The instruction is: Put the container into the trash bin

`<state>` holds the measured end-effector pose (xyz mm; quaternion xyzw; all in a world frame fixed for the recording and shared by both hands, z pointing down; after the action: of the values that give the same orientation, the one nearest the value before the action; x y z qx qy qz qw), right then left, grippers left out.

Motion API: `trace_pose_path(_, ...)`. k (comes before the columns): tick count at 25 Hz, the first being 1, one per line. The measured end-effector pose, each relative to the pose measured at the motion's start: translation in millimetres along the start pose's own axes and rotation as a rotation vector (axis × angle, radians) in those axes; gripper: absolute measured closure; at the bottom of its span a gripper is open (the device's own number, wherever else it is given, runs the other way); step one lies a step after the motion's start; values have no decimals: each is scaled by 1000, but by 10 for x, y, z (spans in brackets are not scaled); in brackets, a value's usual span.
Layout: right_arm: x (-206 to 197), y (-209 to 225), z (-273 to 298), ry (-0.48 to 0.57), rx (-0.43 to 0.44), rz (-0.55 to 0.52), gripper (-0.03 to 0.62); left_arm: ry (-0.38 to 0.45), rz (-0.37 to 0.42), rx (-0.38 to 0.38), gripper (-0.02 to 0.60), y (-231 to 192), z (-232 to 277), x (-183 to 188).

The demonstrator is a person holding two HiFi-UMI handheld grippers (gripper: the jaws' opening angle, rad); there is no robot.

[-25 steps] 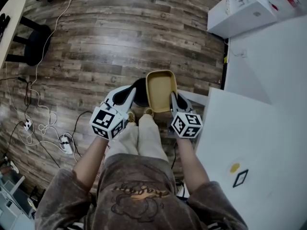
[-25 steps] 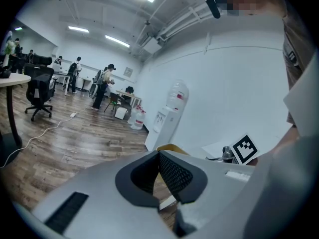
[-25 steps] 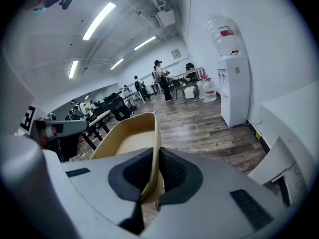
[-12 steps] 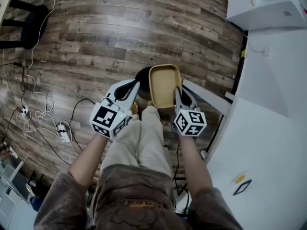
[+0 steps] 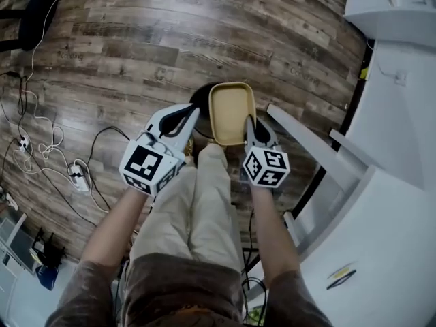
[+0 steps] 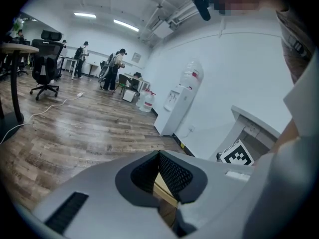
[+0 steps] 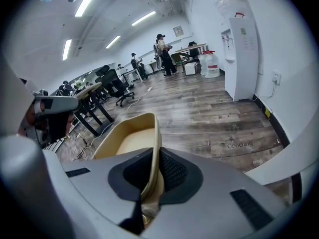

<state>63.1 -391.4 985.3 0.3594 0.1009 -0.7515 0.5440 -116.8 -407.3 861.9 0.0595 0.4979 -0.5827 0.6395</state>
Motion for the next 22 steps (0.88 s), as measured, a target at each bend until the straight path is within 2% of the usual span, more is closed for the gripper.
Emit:
trace_pose_path(4, -286, 43, 323, -27, 1, -20, 565, -39, -31, 9, 578, -201, 166, -359)
trace_pose_path(9, -678, 108, 651, -80, -1, -26, 565, -72, -29, 3, 578, -346, 357, -724)
trace_pose_path(16, -1132, 96, 1063, -179, 2, -83, 563, -78, -53, 7, 578, -507, 441, -960)
trace_pose_path(22, -1429, 116, 1340, -270, -24, -91, 560, -112, -64, -4, 578, -570, 449, -1131)
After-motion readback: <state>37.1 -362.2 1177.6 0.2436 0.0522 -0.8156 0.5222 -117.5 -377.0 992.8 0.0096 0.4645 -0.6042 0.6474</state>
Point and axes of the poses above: the fingertips, and each gripper's own axes: z forward along the fingers, y to its right, x out of its top, the point moved 2 cm from there along -z, backward along the fingers, and after that the axes turned 9 degrees about -z, right-handed, at the moved point
